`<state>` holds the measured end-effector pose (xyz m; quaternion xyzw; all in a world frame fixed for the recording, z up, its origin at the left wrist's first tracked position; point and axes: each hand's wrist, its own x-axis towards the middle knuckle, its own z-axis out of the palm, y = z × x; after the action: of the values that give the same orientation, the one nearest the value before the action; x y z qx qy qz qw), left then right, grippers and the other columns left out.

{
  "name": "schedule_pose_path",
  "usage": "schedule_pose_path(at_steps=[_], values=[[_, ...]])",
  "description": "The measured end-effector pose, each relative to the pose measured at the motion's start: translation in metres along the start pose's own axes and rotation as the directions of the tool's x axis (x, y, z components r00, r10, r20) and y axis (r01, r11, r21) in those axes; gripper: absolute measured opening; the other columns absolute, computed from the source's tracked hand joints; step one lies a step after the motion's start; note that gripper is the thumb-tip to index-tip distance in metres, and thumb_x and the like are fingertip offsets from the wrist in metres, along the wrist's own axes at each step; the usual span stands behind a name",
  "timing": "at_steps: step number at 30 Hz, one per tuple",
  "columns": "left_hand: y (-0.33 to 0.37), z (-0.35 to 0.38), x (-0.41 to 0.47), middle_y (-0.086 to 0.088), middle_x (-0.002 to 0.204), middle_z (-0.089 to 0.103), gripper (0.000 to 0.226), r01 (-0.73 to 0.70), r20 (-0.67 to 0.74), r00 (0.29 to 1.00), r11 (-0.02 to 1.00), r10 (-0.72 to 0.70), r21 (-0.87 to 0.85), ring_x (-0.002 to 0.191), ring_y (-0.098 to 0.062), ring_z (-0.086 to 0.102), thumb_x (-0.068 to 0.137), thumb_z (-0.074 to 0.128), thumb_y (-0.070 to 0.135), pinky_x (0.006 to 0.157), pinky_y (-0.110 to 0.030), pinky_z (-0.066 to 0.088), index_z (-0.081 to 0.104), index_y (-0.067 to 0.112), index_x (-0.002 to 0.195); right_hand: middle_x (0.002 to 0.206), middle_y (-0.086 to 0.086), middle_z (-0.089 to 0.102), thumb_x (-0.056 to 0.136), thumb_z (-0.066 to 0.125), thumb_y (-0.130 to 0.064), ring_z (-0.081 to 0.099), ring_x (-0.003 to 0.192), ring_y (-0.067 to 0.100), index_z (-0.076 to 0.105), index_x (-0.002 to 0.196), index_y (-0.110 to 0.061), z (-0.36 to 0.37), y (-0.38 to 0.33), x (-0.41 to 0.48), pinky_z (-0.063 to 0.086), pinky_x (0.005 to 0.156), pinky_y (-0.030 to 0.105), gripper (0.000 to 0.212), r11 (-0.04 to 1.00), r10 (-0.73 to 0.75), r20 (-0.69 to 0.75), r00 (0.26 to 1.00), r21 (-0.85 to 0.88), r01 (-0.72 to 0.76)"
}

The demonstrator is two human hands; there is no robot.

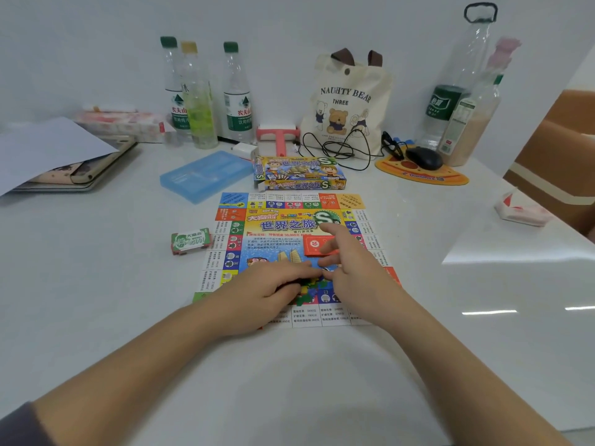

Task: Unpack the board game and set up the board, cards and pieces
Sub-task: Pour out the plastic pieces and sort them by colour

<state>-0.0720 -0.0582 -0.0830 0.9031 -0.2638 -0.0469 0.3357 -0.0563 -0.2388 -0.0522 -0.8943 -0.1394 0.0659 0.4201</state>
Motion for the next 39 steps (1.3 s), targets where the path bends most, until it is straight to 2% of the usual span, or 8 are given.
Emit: schedule_pose_path(at_steps=[5,8,11,14,19,25,31,39], values=[[-0.006,-0.002,-0.002,0.021,0.141,0.046,0.042,0.031,-0.051,0.998,0.999,-0.03,0.022,0.135,0.006,0.032,0.099,0.039,0.017,0.114,-0.019,0.024,0.05,0.037,0.134,0.114,-0.002,0.047,0.082,0.035,0.02,0.053,0.11,0.009,0.033,0.142,-0.028,-0.005,0.0,0.002,0.05,0.094,0.036,0.077,0.998,-0.027,-0.07,0.997,0.046,0.03],[-0.01,-0.003,-0.003,0.022,0.147,0.033,0.043,0.057,-0.035,0.998,0.996,-0.055,0.074,0.138,0.005,0.016,0.101,0.037,0.017,0.115,-0.012,0.011,0.043,0.038,0.138,0.114,-0.004,0.047,0.086,0.041,0.016,0.052,0.109,0.008,0.032,0.141,-0.029,-0.005,0.002,0.006,0.049,0.082,0.023,0.072,1.0,-0.022,-0.041,0.999,0.001,0.022],[-0.008,-0.003,-0.003,0.019,0.148,0.035,0.044,0.065,0.012,0.998,0.997,-0.065,0.05,0.14,0.001,0.023,0.101,0.038,0.018,0.118,-0.028,0.02,0.041,0.039,0.139,0.112,-0.005,0.046,0.085,0.044,0.014,0.05,0.109,0.008,0.031,0.14,-0.027,-0.005,0.003,0.009,0.041,0.073,0.015,0.07,0.998,-0.007,0.016,1.0,-0.059,0.008],[-0.001,0.0,-0.005,0.019,0.146,0.04,0.045,0.005,0.061,0.998,1.0,-0.005,0.0,0.134,0.013,0.026,0.099,0.039,0.015,0.115,-0.024,0.024,0.043,0.035,0.139,0.108,-0.003,0.048,0.083,0.045,0.014,0.05,0.107,0.011,0.034,0.137,-0.024,-0.005,0.004,0.01,0.04,0.072,0.014,0.066,0.996,-0.008,0.035,0.999,-0.092,0.011],[0.009,0.004,-0.009,0.023,0.132,0.054,0.047,-0.086,0.056,0.994,0.995,0.089,-0.056,0.122,0.005,0.047,0.091,0.038,0.016,0.103,-0.024,0.037,0.053,0.027,0.134,0.1,-0.003,0.05,0.086,0.044,0.009,0.051,0.1,0.015,0.038,0.12,-0.027,-0.007,0.006,0.01,0.042,0.074,0.022,0.05,0.994,-0.014,0.044,0.999,-0.108,0.018],[0.013,0.007,0.0,0.019,0.14,0.047,0.048,-0.1,0.104,0.99,0.995,0.099,0.013,0.129,0.001,0.041,0.093,0.034,0.019,0.107,-0.031,0.035,0.045,0.029,0.138,0.101,-0.003,0.052,0.088,0.042,0.009,0.052,0.095,0.012,0.038,0.113,-0.028,-0.009,0.007,0.01,0.043,0.071,0.022,0.046,0.999,0.0,0.06,0.998,-0.041,0.003],[0.004,0.004,0.003,0.018,0.142,0.046,0.051,-0.103,0.109,0.989,0.995,0.101,0.007,0.132,0.003,0.038,0.091,0.033,0.012,0.109,-0.033,0.035,0.048,0.026,0.137,0.102,-0.002,0.056,0.085,0.04,0.013,0.056,0.102,0.012,0.046,0.108,-0.028,-0.008,0.007,0.008,0.049,0.079,0.024,0.047,0.999,-0.031,-0.009,0.999,0.019,0.031],[-0.001,-0.002,0.01,0.018,0.141,0.048,0.052,-0.108,0.09,0.99,0.994,0.107,0.004,0.131,0.004,0.039,0.09,0.033,0.009,0.109,-0.033,0.036,0.052,0.026,0.135,0.11,-0.002,0.064,0.087,0.036,0.005,0.057,0.106,0.012,0.048,0.109,-0.024,-0.01,0.008,0.011,0.044,0.075,0.018,0.038,0.995,-0.013,-0.032,0.999,-0.095,0.01]])
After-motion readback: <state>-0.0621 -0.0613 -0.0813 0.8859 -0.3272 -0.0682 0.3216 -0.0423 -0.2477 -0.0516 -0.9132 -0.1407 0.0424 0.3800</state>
